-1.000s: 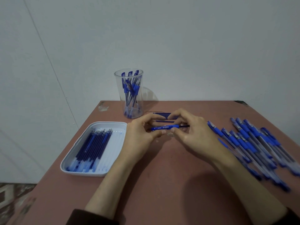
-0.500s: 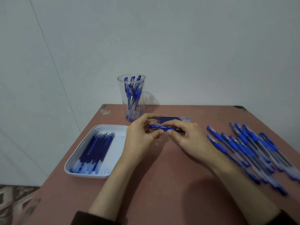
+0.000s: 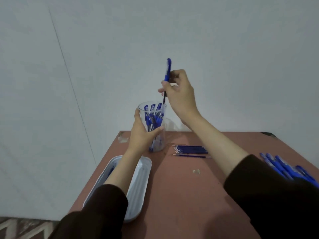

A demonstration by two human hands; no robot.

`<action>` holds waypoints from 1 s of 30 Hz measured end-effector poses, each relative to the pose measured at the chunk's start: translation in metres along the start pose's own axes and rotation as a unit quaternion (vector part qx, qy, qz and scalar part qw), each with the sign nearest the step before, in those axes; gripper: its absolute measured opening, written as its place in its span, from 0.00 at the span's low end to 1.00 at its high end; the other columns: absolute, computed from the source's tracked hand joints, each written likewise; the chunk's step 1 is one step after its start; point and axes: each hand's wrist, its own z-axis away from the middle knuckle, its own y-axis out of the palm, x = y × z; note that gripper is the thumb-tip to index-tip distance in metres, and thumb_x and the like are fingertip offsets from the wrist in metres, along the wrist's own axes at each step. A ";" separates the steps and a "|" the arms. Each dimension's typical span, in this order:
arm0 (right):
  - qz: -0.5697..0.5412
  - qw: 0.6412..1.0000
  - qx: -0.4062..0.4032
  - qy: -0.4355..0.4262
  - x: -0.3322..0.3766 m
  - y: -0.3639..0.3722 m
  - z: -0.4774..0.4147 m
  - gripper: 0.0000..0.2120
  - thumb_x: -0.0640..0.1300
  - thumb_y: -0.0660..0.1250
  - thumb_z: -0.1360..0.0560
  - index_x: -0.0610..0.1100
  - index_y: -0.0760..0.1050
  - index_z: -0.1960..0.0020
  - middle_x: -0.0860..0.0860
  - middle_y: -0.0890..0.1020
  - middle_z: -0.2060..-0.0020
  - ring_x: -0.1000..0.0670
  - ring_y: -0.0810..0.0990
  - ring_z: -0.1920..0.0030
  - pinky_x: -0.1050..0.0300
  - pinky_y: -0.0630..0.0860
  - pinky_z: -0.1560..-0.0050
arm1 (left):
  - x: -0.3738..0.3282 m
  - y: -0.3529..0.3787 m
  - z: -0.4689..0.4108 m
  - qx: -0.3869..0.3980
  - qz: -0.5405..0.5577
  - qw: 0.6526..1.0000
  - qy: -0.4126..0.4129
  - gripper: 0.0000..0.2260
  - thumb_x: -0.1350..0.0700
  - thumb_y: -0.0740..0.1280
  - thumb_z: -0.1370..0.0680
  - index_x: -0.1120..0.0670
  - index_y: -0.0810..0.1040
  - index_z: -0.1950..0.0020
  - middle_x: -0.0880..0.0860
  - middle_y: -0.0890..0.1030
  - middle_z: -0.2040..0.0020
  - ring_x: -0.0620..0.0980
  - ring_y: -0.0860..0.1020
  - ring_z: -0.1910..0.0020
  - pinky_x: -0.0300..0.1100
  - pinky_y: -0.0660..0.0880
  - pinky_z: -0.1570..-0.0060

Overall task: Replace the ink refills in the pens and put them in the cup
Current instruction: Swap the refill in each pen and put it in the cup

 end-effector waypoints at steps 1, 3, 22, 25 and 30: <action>0.012 1.000 0.005 -0.001 -0.003 0.006 -0.004 0.06 0.36 0.61 0.22 0.44 0.67 0.48 0.50 0.78 0.55 0.51 0.83 0.60 0.49 0.80 0.53 | 0.001 0.001 -0.001 -0.002 0.007 1.000 -0.001 0.43 0.57 0.75 0.29 0.53 0.50 0.23 0.52 0.72 0.33 0.50 0.70 0.33 0.30 0.64 0.46; 0.008 1.000 0.000 -0.004 -0.007 0.012 -0.010 0.06 0.36 0.61 0.22 0.43 0.66 0.47 0.51 0.77 0.56 0.49 0.83 0.59 0.49 0.80 0.52 | 0.004 0.003 -0.003 -0.013 0.015 1.000 0.004 0.42 0.57 0.75 0.29 0.53 0.51 0.23 0.55 0.71 0.31 0.53 0.69 0.31 0.40 0.66 0.38; -0.126 0.982 0.052 0.134 -0.004 0.047 -0.040 0.06 0.35 0.58 0.21 0.42 0.67 0.45 0.44 0.78 0.63 0.50 0.76 0.72 0.56 0.78 0.68 | 0.014 0.005 -0.008 -0.017 0.027 0.999 0.017 0.42 0.56 0.75 0.29 0.51 0.53 0.23 0.57 0.70 0.30 0.55 0.68 0.30 0.52 0.69 0.33; -0.063 0.980 0.103 0.160 0.001 0.048 -0.043 0.08 0.37 0.58 0.21 0.44 0.70 0.44 0.46 0.81 0.64 0.51 0.73 0.69 0.59 0.73 0.66 | 0.013 0.005 -0.008 -0.019 0.027 0.999 0.017 0.42 0.55 0.75 0.30 0.51 0.53 0.23 0.56 0.70 0.30 0.54 0.68 0.30 0.53 0.68 0.33; -0.060 0.996 0.022 0.068 0.003 0.048 -0.043 0.06 0.39 0.59 0.21 0.47 0.67 0.45 0.50 0.83 0.62 0.50 0.71 0.66 0.62 0.70 0.65 | 0.013 0.004 -0.008 -0.014 0.026 0.999 0.018 0.43 0.55 0.75 0.29 0.52 0.52 0.23 0.57 0.69 0.29 0.54 0.67 0.30 0.50 0.67 0.32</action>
